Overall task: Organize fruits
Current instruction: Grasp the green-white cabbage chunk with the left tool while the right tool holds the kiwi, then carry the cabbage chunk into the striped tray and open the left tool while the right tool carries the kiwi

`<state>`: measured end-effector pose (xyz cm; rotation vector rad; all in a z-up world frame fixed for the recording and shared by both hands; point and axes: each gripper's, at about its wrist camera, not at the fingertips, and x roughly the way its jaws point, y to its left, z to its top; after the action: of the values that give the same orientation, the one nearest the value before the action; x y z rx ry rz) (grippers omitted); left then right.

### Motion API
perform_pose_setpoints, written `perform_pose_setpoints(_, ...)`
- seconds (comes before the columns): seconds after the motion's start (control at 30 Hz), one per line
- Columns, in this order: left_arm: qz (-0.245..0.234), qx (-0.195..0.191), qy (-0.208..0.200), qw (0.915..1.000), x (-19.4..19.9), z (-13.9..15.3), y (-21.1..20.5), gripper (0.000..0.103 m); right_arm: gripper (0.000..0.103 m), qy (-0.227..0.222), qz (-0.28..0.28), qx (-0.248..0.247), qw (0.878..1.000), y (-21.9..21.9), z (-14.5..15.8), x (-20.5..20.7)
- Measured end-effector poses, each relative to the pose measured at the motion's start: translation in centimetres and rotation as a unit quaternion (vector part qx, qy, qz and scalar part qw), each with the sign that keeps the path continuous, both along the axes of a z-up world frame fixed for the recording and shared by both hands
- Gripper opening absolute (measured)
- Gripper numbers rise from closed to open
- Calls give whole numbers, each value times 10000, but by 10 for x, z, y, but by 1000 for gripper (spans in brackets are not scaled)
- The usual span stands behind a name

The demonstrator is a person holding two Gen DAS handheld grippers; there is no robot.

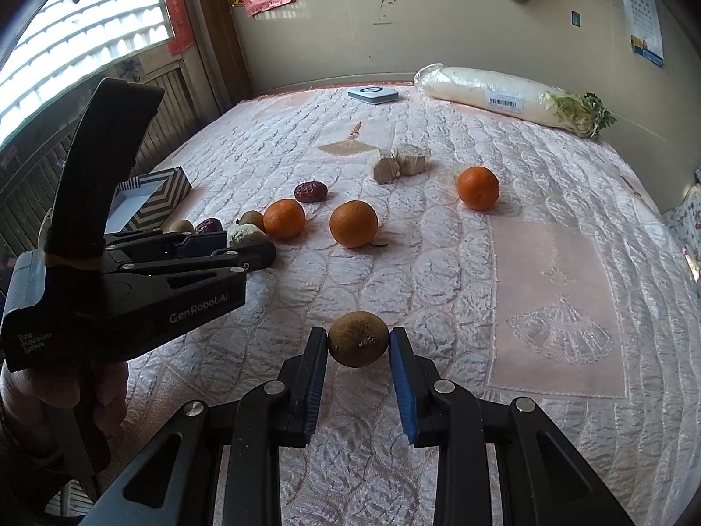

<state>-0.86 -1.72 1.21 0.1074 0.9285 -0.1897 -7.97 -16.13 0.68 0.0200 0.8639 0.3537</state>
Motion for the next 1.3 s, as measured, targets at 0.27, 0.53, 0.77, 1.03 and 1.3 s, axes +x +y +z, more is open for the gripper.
perform_pose_setpoints(0.27, 96, -181, -75, 9998, -19, 15, 15, 22, 28, -73, 87, -36, 9999, 9, 5, -4)
perform_pose_setpoints(0.53, 374, -189, -186, 9990, -37, 30, 39, 22, 28, -139, 196, -59, 9997, 24, 12, -8)
perform_pose_setpoints(0.77, 623, -197, -260, 9975, -48, 40, 62, 22, 28, -169, 317, -25, 9994, 42, 18, -8)
perform_pose_setpoints(1.03, 1093, -169, -405, 9930, -59, 53, 102, 22, 28, -200, 633, -6, 9978, 79, 24, -5)
perform_pose_setpoints(1.3, 1456, -103, -536, 9878, -71, 68, 141, 22, 28, -283, 1038, 15, 9942, 122, 33, -1)
